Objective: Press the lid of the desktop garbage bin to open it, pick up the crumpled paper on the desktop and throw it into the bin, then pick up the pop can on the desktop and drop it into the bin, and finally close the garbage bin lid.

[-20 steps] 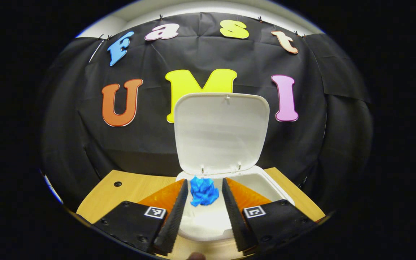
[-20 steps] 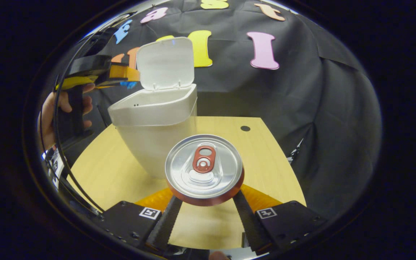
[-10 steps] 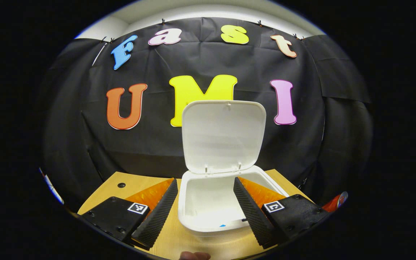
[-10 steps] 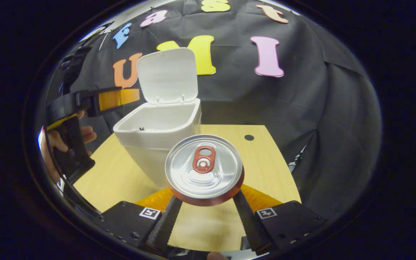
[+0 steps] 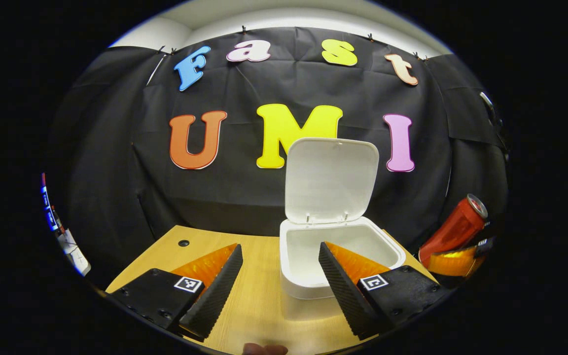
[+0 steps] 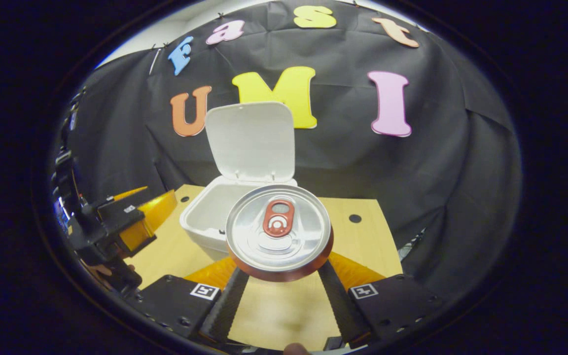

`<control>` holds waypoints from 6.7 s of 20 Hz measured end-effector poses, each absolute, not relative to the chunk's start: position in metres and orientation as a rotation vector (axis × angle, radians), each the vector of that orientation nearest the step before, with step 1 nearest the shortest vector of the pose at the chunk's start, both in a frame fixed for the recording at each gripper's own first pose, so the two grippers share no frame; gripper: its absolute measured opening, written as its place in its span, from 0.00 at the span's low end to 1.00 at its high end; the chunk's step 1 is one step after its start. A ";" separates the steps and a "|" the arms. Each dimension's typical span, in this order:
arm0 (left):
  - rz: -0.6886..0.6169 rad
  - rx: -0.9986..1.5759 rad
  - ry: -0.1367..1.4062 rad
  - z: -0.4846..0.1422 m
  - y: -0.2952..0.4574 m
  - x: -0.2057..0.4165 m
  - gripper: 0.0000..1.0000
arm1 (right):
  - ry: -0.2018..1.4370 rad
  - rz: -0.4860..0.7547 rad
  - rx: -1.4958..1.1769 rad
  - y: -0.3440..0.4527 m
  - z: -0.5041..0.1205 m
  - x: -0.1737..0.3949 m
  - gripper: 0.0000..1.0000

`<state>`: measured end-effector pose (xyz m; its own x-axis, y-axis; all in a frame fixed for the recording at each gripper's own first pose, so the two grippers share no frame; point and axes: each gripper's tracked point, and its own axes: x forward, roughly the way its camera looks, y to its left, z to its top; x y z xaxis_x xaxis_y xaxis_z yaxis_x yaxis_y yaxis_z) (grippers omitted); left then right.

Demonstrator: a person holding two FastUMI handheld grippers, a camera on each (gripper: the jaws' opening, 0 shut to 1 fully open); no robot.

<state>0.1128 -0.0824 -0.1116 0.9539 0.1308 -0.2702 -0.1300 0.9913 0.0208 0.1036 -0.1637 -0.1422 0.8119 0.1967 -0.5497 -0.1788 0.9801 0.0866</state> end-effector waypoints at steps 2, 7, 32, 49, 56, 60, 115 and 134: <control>0.159 0.010 0.266 -0.107 -0.070 0.106 1.00 | 0.578 0.229 0.024 -0.150 -0.133 0.119 0.81; 0.219 0.004 0.257 -0.097 -0.047 0.091 1.00 | 0.579 0.308 0.018 -0.110 -0.130 0.156 0.81; 0.410 0.059 0.243 -0.074 -0.040 0.070 1.00 | 0.750 0.398 0.000 -0.074 -0.204 0.227 0.82; 0.349 0.064 0.253 -0.070 -0.059 0.075 0.99 | 0.507 0.241 0.075 -0.124 -0.132 0.227 0.96; 0.279 0.044 0.217 -0.061 -0.053 0.076 1.00 | 0.430 0.171 0.059 -0.128 -0.088 0.213 0.96; 0.266 0.029 0.184 -0.049 -0.037 0.071 1.00 | 0.350 0.131 0.049 -0.117 -0.045 0.213 0.96; 0.179 0.021 0.054 0.002 -0.004 0.040 0.99 | 0.443 0.019 0.099 -0.070 -0.096 0.183 0.95; 0.149 0.008 0.054 -0.003 -0.013 0.039 0.99 | 0.517 0.044 0.049 -0.063 -0.166 0.156 0.98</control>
